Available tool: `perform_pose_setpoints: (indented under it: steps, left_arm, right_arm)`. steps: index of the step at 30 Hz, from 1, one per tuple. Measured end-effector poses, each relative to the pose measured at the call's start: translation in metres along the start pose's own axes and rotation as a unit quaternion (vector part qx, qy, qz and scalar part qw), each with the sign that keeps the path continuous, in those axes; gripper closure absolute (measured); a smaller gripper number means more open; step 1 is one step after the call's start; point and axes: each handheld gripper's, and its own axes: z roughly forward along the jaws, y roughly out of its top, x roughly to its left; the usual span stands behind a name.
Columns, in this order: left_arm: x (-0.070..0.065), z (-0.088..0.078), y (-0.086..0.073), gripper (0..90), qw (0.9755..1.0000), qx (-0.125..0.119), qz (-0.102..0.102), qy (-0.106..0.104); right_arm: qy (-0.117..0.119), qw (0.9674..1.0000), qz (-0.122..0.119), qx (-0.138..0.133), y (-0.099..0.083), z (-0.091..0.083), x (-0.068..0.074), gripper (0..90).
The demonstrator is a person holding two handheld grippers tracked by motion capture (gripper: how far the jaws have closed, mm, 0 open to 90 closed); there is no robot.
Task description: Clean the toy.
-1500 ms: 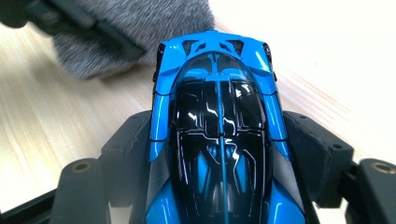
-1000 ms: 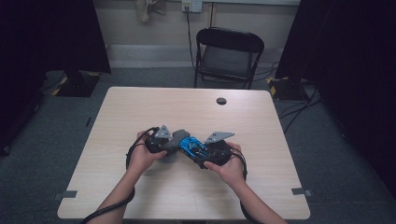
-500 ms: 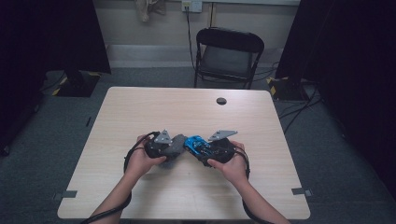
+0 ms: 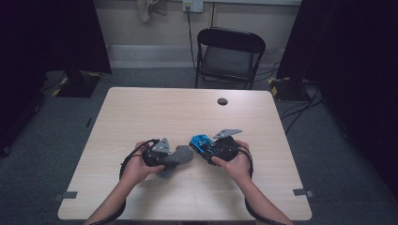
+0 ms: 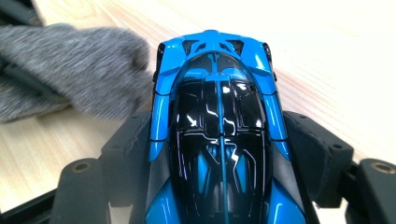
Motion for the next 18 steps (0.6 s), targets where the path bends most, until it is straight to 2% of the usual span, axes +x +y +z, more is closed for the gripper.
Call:
perform_pose_setpoints:
  steps: [2, 6, 7, 10, 11, 14, 15, 18]
  left_arm:
    - [-0.009, 0.001, 0.003, 68.9, 0.9998, 0.001, 0.017, -0.014]
    - [-0.025, 0.011, 0.013, 68.9, 0.9987, 0.005, 0.037, -0.034]
    - [-0.03, 0.016, 0.017, 68.9, 0.9982, 0.0, 0.039, -0.045]
    - [-0.038, 0.028, 0.023, 68.9, 0.9977, 0.001, 0.04, -0.054]
    - [-0.039, 0.033, 0.025, 68.9, 0.9982, -0.008, 0.022, -0.055]
    - [-0.038, 0.042, 0.027, 68.9, 0.9987, -0.017, 0.002, -0.047]
    - [-0.038, 0.045, 0.027, 68.9, 0.9984, -0.03, -0.012, -0.047]
    - [-0.033, 0.048, 0.029, 69.1, 0.9978, -0.044, -0.031, -0.038]
  right_arm:
    - [-0.001, 1.0, 0.003, -0.004, 0.001, -0.001, -0.002, 27.9]
    - [-0.002, 0.9999, 0.007, -0.014, 0.008, -0.005, -0.002, 27.9]
    - [-0.003, 0.9998, 0.006, -0.017, 0.009, -0.006, -0.001, 27.9]
    - [-0.002, 0.9997, 0.007, -0.025, 0.015, -0.008, 0.001, 27.9]
    - [0.001, 0.9997, 0.006, -0.025, 0.016, -0.008, 0.002, 27.9]
    - [0.008, 0.9995, 0.009, -0.029, 0.017, -0.007, 0.005, 27.9]
    - [0.009, 0.9994, 0.009, -0.032, 0.017, -0.007, 0.006, 27.9]
    - [0.013, 0.9994, 0.003, -0.031, 0.016, -0.007, 0.011, 27.9]
